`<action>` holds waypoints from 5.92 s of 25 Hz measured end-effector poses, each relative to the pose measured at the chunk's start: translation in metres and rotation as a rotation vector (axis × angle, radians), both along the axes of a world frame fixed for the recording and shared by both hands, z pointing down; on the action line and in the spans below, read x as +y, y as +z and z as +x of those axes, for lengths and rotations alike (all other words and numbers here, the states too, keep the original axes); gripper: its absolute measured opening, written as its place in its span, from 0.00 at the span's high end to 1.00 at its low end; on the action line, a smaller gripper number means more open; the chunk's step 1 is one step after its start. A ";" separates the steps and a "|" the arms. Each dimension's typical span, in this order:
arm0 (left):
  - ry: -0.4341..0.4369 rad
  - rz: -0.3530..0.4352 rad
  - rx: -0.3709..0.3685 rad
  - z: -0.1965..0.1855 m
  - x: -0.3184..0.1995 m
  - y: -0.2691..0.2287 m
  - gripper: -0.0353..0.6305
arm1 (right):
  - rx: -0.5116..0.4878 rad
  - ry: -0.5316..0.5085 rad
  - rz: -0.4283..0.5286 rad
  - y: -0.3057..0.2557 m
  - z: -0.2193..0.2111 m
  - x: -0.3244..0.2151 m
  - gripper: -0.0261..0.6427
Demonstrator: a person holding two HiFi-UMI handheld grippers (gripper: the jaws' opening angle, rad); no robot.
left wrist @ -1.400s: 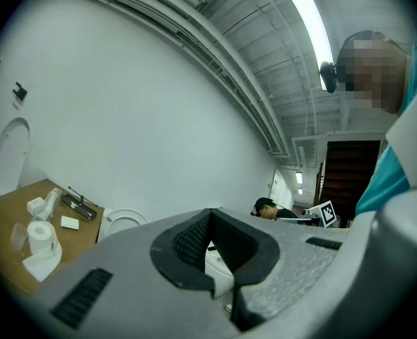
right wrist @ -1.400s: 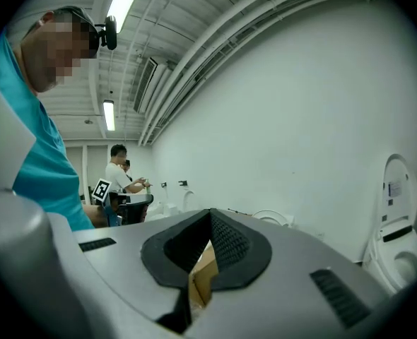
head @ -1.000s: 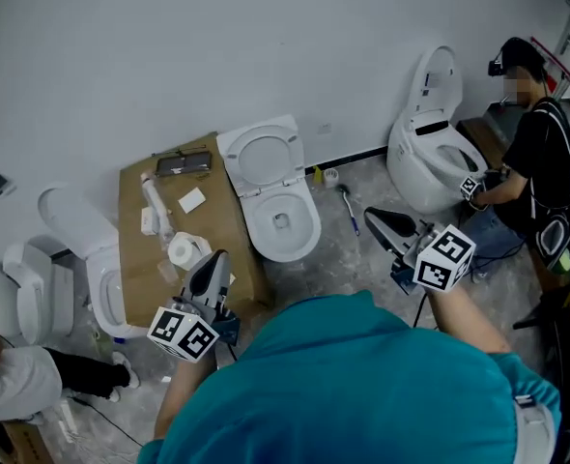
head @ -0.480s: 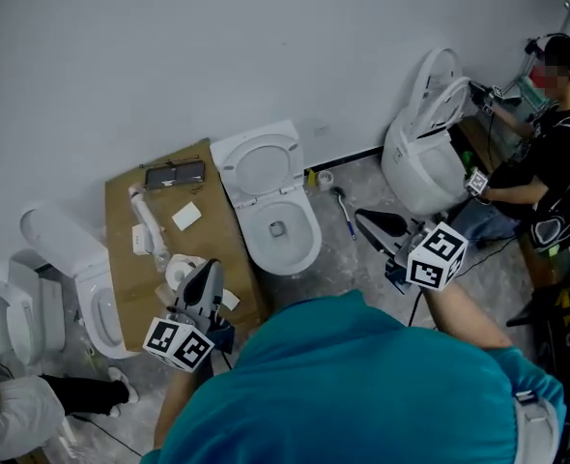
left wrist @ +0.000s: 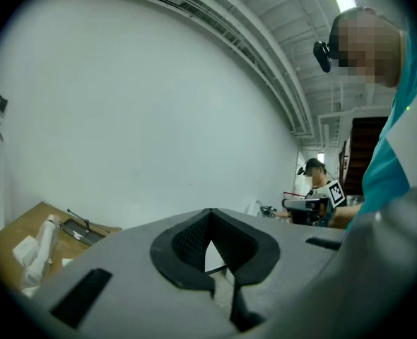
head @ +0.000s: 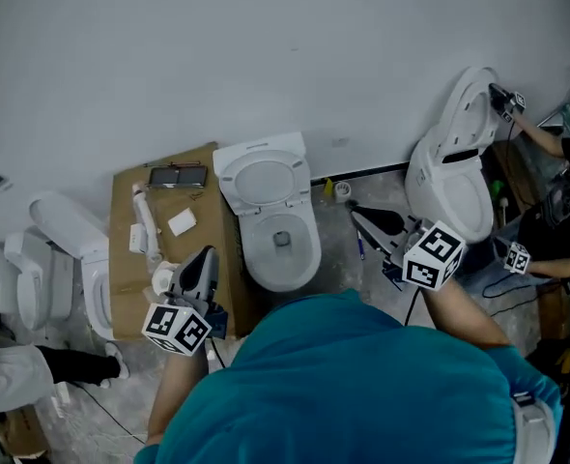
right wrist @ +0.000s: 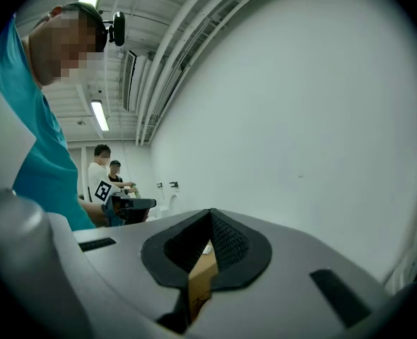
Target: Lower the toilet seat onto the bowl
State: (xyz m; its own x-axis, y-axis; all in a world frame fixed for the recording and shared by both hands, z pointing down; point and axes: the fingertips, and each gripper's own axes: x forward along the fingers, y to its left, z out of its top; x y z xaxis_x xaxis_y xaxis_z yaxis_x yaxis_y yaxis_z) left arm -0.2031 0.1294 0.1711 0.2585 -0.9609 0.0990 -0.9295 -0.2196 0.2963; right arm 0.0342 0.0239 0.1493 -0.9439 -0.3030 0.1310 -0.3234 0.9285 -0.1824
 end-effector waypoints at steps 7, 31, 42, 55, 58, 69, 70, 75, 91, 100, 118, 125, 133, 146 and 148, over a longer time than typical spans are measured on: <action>-0.161 -0.107 -0.114 0.030 -0.098 0.030 0.96 | 0.001 -0.131 0.038 0.005 0.040 -0.074 0.98; 0.226 -0.534 -1.044 -0.074 -0.351 0.268 0.79 | 0.058 0.077 -0.103 0.102 -0.008 -0.144 0.98; 0.321 -0.632 -1.235 -0.065 -0.374 0.315 0.78 | 0.067 0.124 -0.156 0.131 0.018 -0.154 0.97; 0.358 -0.655 -1.310 -0.064 -0.382 0.324 0.78 | 0.076 0.125 -0.167 0.143 0.022 -0.150 0.98; 0.384 -0.647 -1.338 -0.062 -0.376 0.324 0.79 | 0.075 0.117 -0.166 0.143 0.019 -0.148 0.98; 0.505 -0.678 -1.306 -0.051 -0.340 0.320 0.79 | 0.065 0.099 -0.159 0.134 0.008 -0.142 0.98; 0.531 -0.686 -1.295 -0.047 -0.332 0.320 0.79 | 0.064 0.097 -0.161 0.134 0.008 -0.141 0.97; 0.621 -0.693 -1.333 -0.036 -0.302 0.323 0.79 | 0.059 0.083 -0.156 0.132 0.007 -0.135 0.98; 0.850 -0.755 -1.282 0.005 -0.239 0.352 0.88 | 0.060 0.082 -0.164 0.139 0.009 -0.122 0.98; 0.888 -0.793 -1.261 0.020 -0.211 0.373 0.88 | 0.060 0.073 -0.169 0.143 0.013 -0.116 0.98; 0.982 -0.826 -1.181 0.041 -0.163 0.400 0.85 | 0.061 0.076 -0.193 0.155 0.015 -0.115 0.98; 1.007 -0.828 -1.143 0.047 -0.149 0.409 0.83 | 0.069 0.066 -0.211 0.162 0.009 -0.115 0.98; 1.058 -0.859 -1.115 0.056 -0.127 0.425 0.79 | 0.074 0.054 -0.224 0.170 0.004 -0.114 0.98; 1.120 -0.892 -1.058 0.068 -0.096 0.454 0.73 | 0.090 0.049 -0.265 0.191 -0.004 -0.115 0.98; 1.121 -0.892 -1.054 0.070 -0.092 0.458 0.72 | 0.091 0.051 -0.265 0.196 -0.003 -0.115 0.98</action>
State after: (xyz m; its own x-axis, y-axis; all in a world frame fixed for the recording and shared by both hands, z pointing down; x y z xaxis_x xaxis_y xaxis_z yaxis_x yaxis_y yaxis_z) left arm -0.1332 0.0378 0.6294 0.1778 0.0475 0.9829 -0.3180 -0.9425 0.1031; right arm 0.0310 -0.0908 0.3454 -0.9091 -0.2935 0.2957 -0.3945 0.8345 -0.3846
